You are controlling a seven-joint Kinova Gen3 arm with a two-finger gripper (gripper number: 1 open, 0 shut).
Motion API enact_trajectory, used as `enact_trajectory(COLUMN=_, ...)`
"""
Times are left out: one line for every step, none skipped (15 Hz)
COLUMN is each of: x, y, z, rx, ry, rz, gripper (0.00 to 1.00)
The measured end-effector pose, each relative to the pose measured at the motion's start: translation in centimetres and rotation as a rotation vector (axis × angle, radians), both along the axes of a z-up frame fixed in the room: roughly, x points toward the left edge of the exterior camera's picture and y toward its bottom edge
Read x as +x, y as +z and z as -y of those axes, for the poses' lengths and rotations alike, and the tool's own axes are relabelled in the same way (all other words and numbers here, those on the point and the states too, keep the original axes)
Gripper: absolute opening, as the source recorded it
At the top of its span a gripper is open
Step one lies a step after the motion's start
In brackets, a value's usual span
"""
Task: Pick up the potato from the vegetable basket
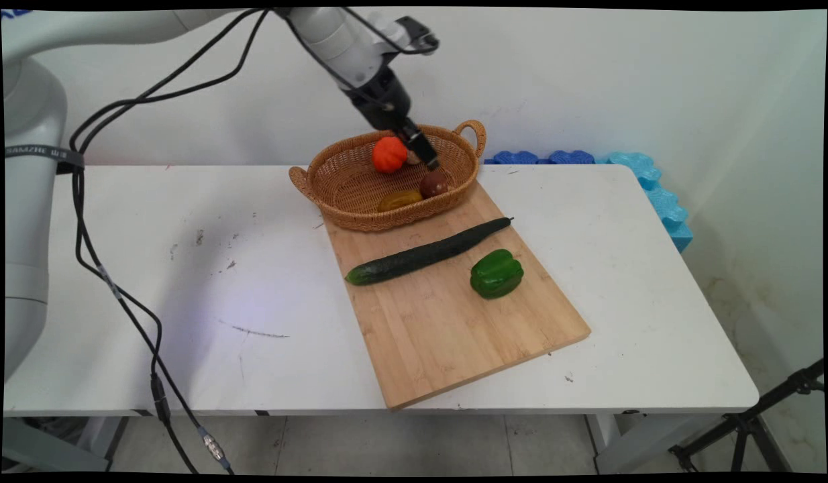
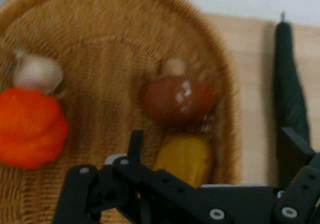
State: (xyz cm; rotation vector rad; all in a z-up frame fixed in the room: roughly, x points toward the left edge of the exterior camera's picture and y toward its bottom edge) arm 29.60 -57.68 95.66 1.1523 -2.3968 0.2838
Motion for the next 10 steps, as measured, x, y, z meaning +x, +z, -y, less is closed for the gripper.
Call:
enact_trajectory(x=1.0, y=-0.6, z=0.3, rx=0.014, ry=0.005, rz=0.008, gripper=1.00)
enact_trajectory(x=1.8, y=-1.2, z=0.5, rx=0.028, ry=0.009, rz=0.012, gripper=1.00)
enact_trajectory(x=2.6, y=-2.0, z=0.6, rx=0.050, ry=0.017, rz=0.014, gripper=1.00)
enact_trajectory(x=3.0, y=-2.7, z=0.7, rx=0.067, ry=0.021, rz=0.014, gripper=1.00)
enact_trajectory(x=3.4, y=-3.5, z=0.9, rx=0.084, ry=0.024, rz=0.011, gripper=1.00)
enact_trajectory(x=3.6, y=-4.1, z=1.1, rx=0.099, ry=0.026, rz=0.008, gripper=1.00)
enact_trajectory(x=3.8, y=-4.5, z=1.2, rx=0.107, ry=0.027, rz=0.005, gripper=1.00)
enact_trajectory(x=3.9, y=-5.1, z=1.5, rx=0.119, ry=0.028, rz=0.000, gripper=1.00)
enact_trajectory(x=4.1, y=-5.6, z=1.8, rx=0.130, ry=0.029, rz=-0.004, gripper=1.00)
enact_trajectory(x=4.2, y=-6.1, z=2.0, rx=0.141, ry=0.029, rz=-0.008, gripper=1.00)
